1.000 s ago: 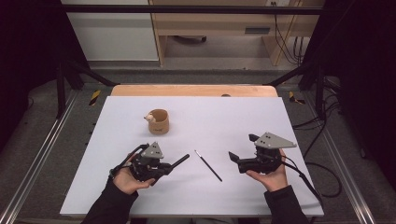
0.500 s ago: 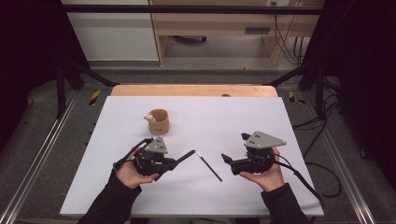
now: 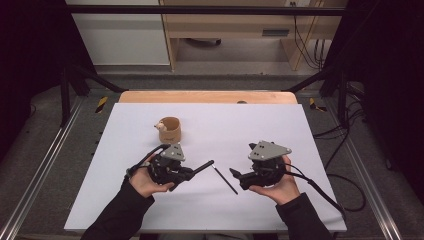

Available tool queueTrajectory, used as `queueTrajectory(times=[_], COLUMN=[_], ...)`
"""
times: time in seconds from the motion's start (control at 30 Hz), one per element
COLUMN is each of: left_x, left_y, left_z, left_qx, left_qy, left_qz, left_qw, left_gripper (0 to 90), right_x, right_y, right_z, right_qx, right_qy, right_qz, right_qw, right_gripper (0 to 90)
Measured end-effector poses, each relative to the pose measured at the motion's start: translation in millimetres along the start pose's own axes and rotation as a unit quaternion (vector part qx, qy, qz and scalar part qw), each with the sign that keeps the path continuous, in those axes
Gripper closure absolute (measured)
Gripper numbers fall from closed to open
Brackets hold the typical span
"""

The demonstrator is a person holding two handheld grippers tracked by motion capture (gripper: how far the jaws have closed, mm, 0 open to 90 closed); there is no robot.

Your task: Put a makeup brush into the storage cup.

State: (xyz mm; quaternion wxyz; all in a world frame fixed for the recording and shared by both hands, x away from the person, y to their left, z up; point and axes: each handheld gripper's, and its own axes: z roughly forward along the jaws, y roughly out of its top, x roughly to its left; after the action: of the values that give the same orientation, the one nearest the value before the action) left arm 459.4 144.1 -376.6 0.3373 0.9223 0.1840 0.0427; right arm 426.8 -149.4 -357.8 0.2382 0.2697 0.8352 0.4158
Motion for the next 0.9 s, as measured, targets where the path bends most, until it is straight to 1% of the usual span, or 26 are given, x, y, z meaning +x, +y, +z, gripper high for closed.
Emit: queueTrajectory(times=[0.1,0.13,0.27,0.3,0.37,0.53,0.6,0.63,0.73,0.8,0.83,0.87,0.9], left_x=[0.1,0.8,0.5,0.5,-0.1,-1.8,-2.8,-2.7,-3.8,-4.7,-6.2,-6.8,-7.4], left_y=[0.9,1.9,2.8,2.8,3.7,5.4,5.7,6.1,7.3,8.2,9.4,9.9,10.4], left_z=[2.7,4.3,8.0,8.0,10.0,11.8,12.9,13.1,14.0,14.8,15.6,16.4,16.9], left_qx=[-0.001,0.006,0.004,0.004,0.006,0.011,0.009,0.009,0.014,0.017,0.021,0.02,0.022], left_qy=[-0.006,-0.007,-0.015,-0.015,-0.02,-0.024,-0.026,-0.027,-0.029,-0.031,-0.03,-0.032,-0.032], left_qz=[-0.003,0.001,0.001,0.001,0.004,0.008,0.008,0.01,0.014,0.018,0.023,0.023,0.025], left_qw=[1.0,1.0,0.9999,0.9999,0.9998,0.9996,0.9996,0.9995,0.9994,0.9992,0.9991,0.999,0.9989], left_gripper=[78.9,78.9,78.9,78.9,78.9,78.9,78.9,78.9,78.9,79.0,79.0,79.0,79.0], right_x=[3.0,3.9,5.7,5.7,8.3,14.4,15.8,17.6,20.6,21.5,23.2,24.1,24.6], right_y=[2.6,3.5,5.9,5.9,8.1,11.5,11.9,12.8,14.5,15.3,16.5,16.8,17.2], right_z=[0.7,1.0,1.2,1.2,1.7,4.2,4.6,5.9,6.6,6.7,7.3,7.8,7.9], right_qx=[0.015,0.018,0.032,0.032,0.043,0.06,0.063,0.069,0.074,0.075,0.078,0.08,0.085], right_qy=[0.002,0.003,0.006,0.006,0.008,0.013,0.014,0.015,0.019,0.021,0.023,0.023,0.025], right_qz=[-0.019,-0.024,-0.041,-0.041,-0.055,-0.078,-0.079,-0.089,-0.1,-0.102,-0.106,-0.108,-0.113], right_qw=[0.9997,0.9996,0.9986,0.9986,0.9975,0.9951,0.9947,0.9935,0.9921,0.9917,0.991,0.9907,0.9897], right_gripper=[8.7,8.7,9.6,9.6,9.9,10.4,10.7,11.0,11.5,11.6,11.9,12.2,12.4])
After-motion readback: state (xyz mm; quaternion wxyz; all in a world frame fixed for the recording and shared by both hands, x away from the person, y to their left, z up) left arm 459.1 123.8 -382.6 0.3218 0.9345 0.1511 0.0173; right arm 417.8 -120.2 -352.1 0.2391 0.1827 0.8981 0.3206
